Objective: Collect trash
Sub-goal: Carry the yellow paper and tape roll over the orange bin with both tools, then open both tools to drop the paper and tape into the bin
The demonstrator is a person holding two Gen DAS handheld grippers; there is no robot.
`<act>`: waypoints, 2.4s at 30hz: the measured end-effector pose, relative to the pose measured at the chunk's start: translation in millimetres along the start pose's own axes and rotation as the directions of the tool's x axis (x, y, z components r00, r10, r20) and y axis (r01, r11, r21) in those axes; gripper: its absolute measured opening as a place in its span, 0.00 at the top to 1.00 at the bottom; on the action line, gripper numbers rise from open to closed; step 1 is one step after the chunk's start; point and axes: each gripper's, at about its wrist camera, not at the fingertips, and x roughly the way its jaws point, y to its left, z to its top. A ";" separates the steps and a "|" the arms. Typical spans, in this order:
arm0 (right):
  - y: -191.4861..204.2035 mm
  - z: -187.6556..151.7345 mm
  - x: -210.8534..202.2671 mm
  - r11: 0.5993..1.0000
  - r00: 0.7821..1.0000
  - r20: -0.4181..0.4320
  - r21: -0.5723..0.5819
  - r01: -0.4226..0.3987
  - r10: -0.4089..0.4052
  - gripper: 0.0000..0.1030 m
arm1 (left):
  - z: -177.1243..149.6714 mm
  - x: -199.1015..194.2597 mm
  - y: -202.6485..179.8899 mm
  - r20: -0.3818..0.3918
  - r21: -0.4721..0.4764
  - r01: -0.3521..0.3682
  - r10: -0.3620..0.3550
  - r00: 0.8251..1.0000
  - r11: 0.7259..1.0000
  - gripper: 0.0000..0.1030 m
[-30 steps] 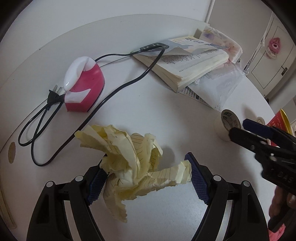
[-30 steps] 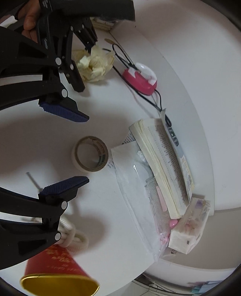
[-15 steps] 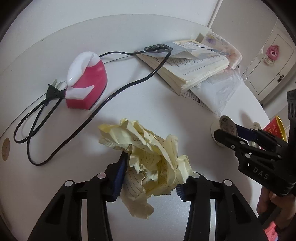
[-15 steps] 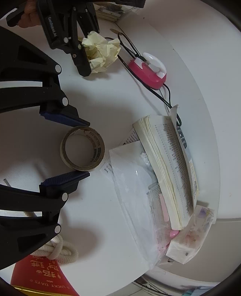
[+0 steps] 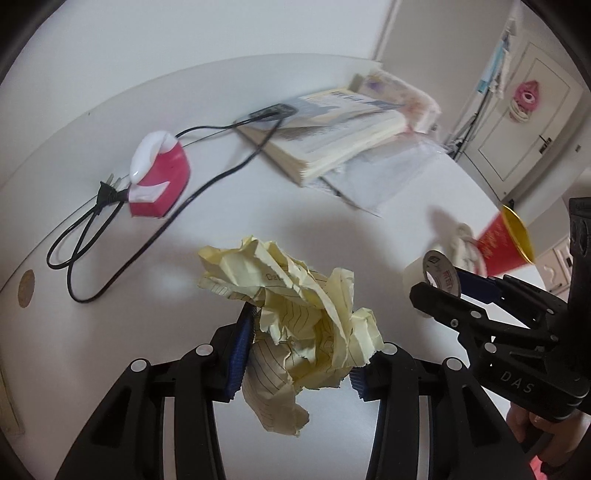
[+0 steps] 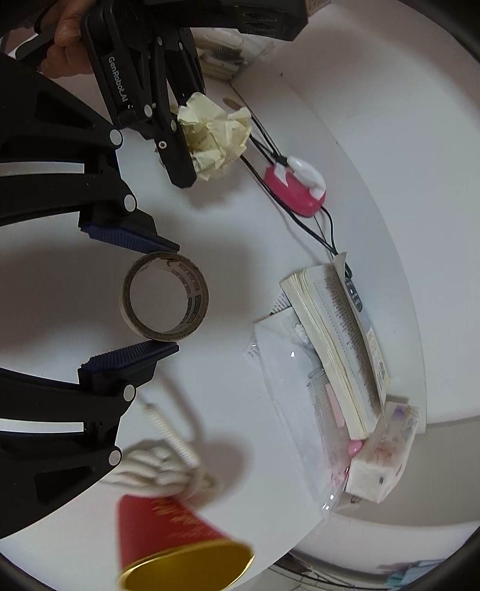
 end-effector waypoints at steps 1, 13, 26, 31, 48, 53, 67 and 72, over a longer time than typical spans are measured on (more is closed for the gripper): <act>0.9 -3.0 -5.0 1.000 1.000 0.004 0.008 -0.006 0.006 0.54 | -3.5 -5.6 -7.0 0.005 0.011 0.000 0.000 1.000 1.000 0.55; -26.0 -65.7 -105.7 0.995 0.996 0.088 0.094 -0.014 0.006 0.54 | -45.3 -47.6 -94.5 0.020 0.129 0.041 -0.044 0.999 0.991 0.55; -103.1 -170.4 -226.6 0.952 0.978 0.149 0.289 0.098 -0.146 0.54 | -93.2 -64.3 -241.6 -0.031 0.350 0.175 -0.175 0.984 0.920 0.55; -140.1 -215.2 -262.1 0.908 0.964 0.154 0.396 0.141 -0.217 0.54 | -111.6 -58.1 -298.3 -0.082 0.449 0.233 -0.220 0.972 0.862 0.55; -245.8 -347.4 -267.1 0.722 0.947 0.043 0.658 0.213 -0.319 0.54 | -181.8 41.1 -404.2 -0.322 0.605 0.370 -0.208 0.924 0.705 0.55; -268.5 -372.7 -235.3 0.693 0.952 0.013 0.689 0.213 -0.305 0.54 | -195.5 79.0 -407.5 -0.359 0.588 0.366 -0.172 0.917 0.721 0.55; -315.3 -434.9 -153.6 0.616 0.963 -0.066 0.757 0.219 -0.262 0.54 | -237.3 182.1 -414.1 -0.475 0.576 0.373 -0.074 0.877 0.727 0.53; -321.3 -443.9 -140.9 0.609 0.964 -0.088 0.760 0.227 -0.249 0.54 | -241.8 192.9 -418.8 -0.479 0.597 0.379 -0.064 0.875 0.707 0.41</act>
